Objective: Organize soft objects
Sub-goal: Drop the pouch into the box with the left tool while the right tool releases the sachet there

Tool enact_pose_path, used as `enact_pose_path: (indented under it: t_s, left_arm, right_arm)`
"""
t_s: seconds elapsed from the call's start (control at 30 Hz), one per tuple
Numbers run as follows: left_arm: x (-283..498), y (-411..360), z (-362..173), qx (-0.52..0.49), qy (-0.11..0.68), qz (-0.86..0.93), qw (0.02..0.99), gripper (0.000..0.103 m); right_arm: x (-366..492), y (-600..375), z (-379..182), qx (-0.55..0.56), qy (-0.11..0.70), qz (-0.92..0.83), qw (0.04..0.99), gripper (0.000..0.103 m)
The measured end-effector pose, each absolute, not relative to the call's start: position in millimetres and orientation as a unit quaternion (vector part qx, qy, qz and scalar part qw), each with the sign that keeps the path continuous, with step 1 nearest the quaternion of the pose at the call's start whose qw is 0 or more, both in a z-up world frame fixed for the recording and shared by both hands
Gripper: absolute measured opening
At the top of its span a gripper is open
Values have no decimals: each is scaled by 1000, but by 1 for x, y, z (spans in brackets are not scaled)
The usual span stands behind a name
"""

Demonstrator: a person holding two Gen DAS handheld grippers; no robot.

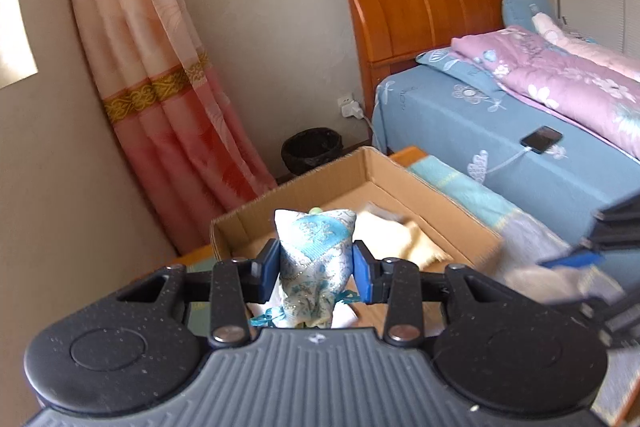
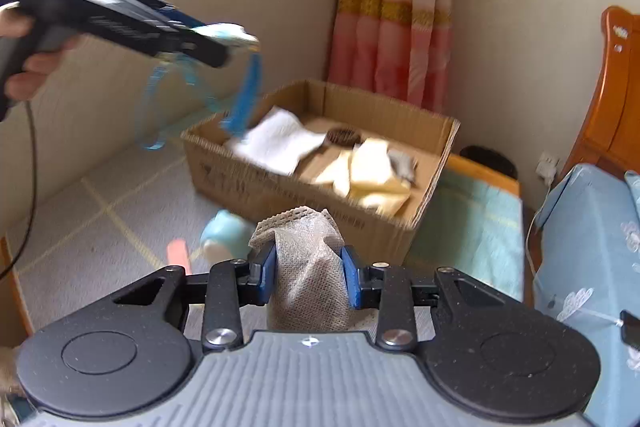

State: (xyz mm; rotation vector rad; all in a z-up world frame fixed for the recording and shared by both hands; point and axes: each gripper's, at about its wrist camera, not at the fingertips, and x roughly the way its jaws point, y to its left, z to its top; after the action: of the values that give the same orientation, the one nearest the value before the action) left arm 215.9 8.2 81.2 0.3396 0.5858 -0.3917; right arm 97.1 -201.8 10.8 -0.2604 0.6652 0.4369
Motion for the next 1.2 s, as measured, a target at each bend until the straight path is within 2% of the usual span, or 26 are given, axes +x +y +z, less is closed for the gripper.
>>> enact_pose_path:
  t_s: [0.13, 0.2, 0.27, 0.3, 0.33, 0.6, 0.73, 0.97, 1.13, 1.17, 1.2]
  left_arm:
    - [269, 3, 68, 154, 314, -164, 922, 37]
    - [293, 5, 58, 144, 324, -143, 924, 40]
    - [310, 7, 48, 141, 319, -113, 930, 56]
    - [316, 8, 43, 141, 321, -103, 931, 80]
    - [319, 9, 39, 142, 320, -93, 932, 93]
    - [274, 33, 39, 118, 311, -91, 939, 95]
    - [226, 49, 45, 105, 299, -91, 944, 102]
    - [151, 74, 37, 67, 305, -20, 950, 102]
    - [129, 84, 25, 50, 324, -9, 945, 102]
    - [127, 86, 22, 48, 325, -9, 944, 102]
    - [126, 88, 20, 45, 327, -9, 944, 102]
  right_arm:
    - [104, -203, 19, -120, 315, 204, 919, 39]
    - [107, -203, 22, -119, 312, 199, 921, 39]
    - [109, -204, 24, -116, 311, 194, 923, 39]
    - [110, -204, 25, -116, 310, 192, 924, 39]
    - [111, -204, 26, -116, 310, 190, 924, 39]
    - [127, -205, 29, -114, 310, 180, 926, 39]
    - [144, -202, 31, -113, 307, 178, 928, 39]
    - [185, -188, 31, -118, 314, 172, 926, 39]
    - [211, -173, 27, -123, 324, 174, 922, 39]
    - [215, -169, 27, -125, 322, 170, 923, 40]
    - [219, -166, 27, -123, 318, 162, 926, 49]
